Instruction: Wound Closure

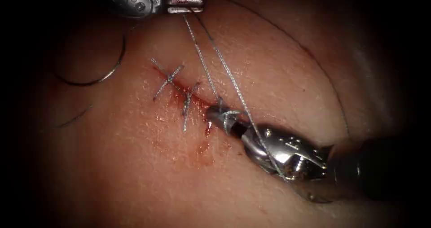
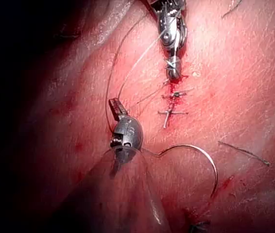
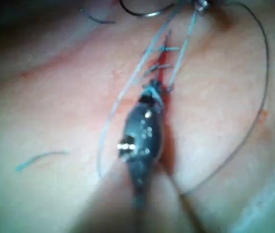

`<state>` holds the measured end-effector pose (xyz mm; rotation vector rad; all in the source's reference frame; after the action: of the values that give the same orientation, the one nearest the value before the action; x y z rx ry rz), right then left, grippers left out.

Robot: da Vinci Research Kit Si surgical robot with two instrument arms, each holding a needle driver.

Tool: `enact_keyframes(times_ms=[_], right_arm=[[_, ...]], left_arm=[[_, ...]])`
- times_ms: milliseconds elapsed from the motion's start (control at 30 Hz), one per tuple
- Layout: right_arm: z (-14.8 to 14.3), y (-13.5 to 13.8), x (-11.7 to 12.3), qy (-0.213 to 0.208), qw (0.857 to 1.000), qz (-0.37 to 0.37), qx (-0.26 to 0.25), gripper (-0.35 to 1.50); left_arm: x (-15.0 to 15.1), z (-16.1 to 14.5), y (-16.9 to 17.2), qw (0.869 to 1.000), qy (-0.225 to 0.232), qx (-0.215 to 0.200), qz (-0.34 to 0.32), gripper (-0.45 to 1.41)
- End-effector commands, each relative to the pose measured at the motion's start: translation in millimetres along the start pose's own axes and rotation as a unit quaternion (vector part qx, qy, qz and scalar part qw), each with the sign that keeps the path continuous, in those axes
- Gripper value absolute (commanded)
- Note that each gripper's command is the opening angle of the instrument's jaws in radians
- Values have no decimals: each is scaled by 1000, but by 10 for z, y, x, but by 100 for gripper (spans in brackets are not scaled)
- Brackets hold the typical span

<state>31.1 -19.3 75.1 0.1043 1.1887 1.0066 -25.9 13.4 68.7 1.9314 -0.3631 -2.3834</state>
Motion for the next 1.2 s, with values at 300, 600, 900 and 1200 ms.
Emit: enact_keyframes(times_ms=[300, 600, 900, 1200], right_arm=[[7, -38, -12, -14, 1000, -4, 23, -35], [7, -47, -15, -21, 999, -9, 30, -35], [3, -55, -20, -31, 998, -27, 43, -35], [-7, -66, -26, -39, 996, -49, 60, -35]], left_arm=[[-8, 29, -59, 1000, -14, 18, -3, -45], [-23, 54, -94, 999, -32, 37, -5, -45], [-33, 88, -111, 998, -45, 49, -4, -45], [-49, 124, -115, 997, -53, 50, 5, -45]])
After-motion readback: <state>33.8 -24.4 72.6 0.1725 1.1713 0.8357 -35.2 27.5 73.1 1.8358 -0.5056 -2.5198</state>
